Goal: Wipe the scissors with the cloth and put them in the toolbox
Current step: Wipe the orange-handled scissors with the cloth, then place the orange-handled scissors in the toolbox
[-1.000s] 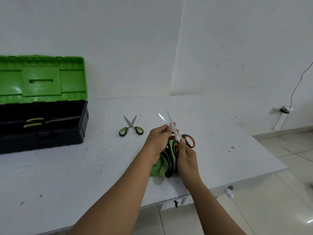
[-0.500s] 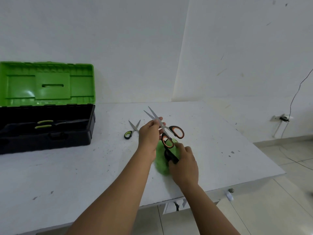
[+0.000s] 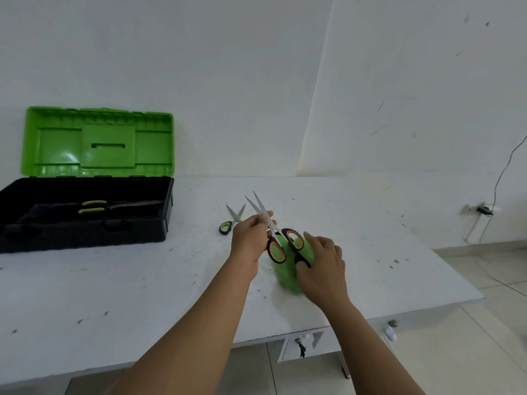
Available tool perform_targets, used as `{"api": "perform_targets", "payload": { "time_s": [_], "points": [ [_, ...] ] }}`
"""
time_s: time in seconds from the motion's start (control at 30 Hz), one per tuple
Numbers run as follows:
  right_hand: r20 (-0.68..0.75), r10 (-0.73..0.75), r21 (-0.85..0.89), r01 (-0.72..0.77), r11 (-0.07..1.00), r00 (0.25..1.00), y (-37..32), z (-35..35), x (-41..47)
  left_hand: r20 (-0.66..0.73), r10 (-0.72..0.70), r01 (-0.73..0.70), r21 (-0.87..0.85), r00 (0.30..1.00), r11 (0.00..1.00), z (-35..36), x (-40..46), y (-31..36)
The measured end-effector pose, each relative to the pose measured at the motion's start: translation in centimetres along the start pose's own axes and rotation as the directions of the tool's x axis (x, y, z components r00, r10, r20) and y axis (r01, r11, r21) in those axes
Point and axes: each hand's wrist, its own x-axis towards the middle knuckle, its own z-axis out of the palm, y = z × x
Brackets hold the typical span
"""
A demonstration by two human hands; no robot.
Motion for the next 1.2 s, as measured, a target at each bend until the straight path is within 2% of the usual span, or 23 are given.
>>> {"api": "perform_targets", "payload": {
  "time_s": [0.1,0.2,0.33,0.77,0.9,1.0,1.2],
  "points": [
    [-0.11,-0.064,0.212,0.086,0.973,0.992,-1.2,-0.6,-0.3,0.029,-0.003,0.003,-0.018,1.0,1.0,-0.5,-0.6,0.6],
    [-0.071,-0.141,0.341,0.157,0.927,0.987,-2.6,-0.8,-0.8,0.053,-0.018,0.022,-0.062,0.998,0.998,-0.9,-1.3,1.0],
    [-0.077,-0.228,0.272,0.24,0.932,0.971,-3.0,-0.3,-1.5,0.079,-0.018,0.023,-0.064,0.997,0.998,-1.8,-1.9,1.4],
    [-0.164,-0.195,0.303,0.237,0.923,0.967,-5.3,0.6,-1.6,0.106,0.012,-0.007,-0.045,0.994,0.999,-4.3,-1.0,1.2],
    [-0.158,-0.157,0.351,0.204,0.914,0.975,-6.1,1.5,-1.3,0.184,0.038,-0.063,0.132,0.982,0.989,-5.2,-1.1,1.4],
    [-0.119,-0.146,0.325,0.177,0.929,0.982,-6.7,2.4,-0.9,0.171,0.038,-0.075,0.218,0.984,0.973,-6.0,-0.7,1.7],
    [-0.048,-0.131,0.26,0.139,0.956,0.99,-8.1,2.9,0.3,0.174,0.128,-0.187,0.379,0.976,0.906,-7.8,0.0,2.7]
  ]
}}
